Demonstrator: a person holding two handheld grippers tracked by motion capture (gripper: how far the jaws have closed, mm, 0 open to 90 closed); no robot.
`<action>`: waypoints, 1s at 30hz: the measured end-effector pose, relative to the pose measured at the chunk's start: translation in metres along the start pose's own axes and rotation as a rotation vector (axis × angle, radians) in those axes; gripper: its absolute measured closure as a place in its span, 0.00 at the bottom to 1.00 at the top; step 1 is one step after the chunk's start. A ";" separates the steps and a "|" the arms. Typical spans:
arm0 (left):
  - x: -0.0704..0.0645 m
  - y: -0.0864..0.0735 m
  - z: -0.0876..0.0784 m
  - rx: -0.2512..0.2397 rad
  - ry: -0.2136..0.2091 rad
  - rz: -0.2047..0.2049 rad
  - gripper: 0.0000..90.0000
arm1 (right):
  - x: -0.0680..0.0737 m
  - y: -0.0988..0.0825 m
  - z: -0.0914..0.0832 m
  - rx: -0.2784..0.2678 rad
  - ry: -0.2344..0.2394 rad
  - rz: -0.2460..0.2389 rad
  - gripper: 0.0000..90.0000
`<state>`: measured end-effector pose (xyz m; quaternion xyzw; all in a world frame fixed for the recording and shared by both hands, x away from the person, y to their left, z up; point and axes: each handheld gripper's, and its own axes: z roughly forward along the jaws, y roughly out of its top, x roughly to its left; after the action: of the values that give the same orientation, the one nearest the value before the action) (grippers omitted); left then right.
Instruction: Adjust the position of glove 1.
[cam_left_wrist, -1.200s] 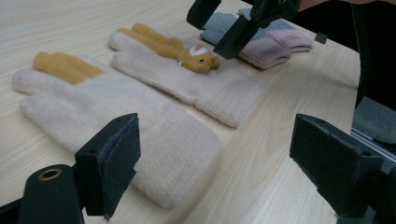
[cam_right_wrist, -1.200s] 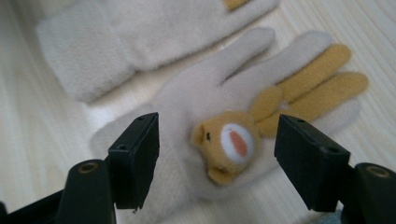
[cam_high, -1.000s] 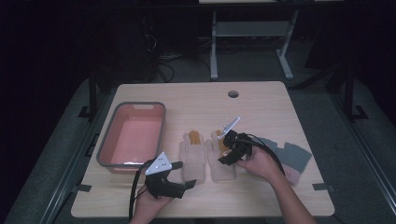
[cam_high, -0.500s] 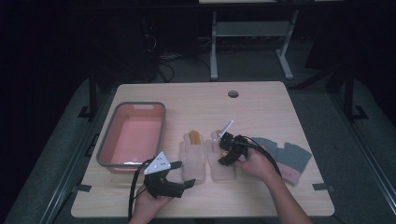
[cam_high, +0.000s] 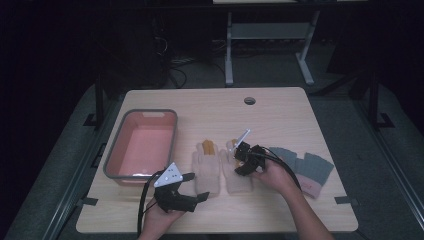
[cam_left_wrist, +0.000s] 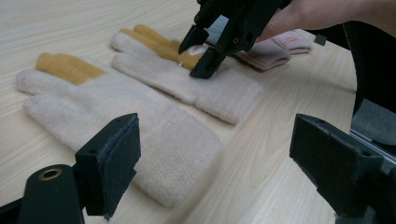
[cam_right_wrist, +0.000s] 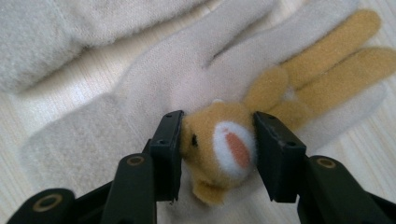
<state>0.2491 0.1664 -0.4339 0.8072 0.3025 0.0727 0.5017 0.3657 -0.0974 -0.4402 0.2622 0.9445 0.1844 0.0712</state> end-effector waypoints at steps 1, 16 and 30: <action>0.000 0.000 0.000 0.000 0.000 0.000 0.18 | 0.000 0.000 0.000 0.000 -0.001 0.001 0.61; 0.000 0.000 -0.002 -0.010 0.005 -0.001 0.18 | 0.003 0.001 -0.015 -0.040 0.020 0.040 0.63; -0.001 0.000 -0.004 -0.018 0.009 -0.003 0.18 | 0.006 0.001 -0.040 -0.095 0.010 0.062 0.63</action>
<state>0.2467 0.1687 -0.4320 0.8020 0.3052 0.0781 0.5075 0.3518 -0.1057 -0.4032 0.2867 0.9266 0.2323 0.0731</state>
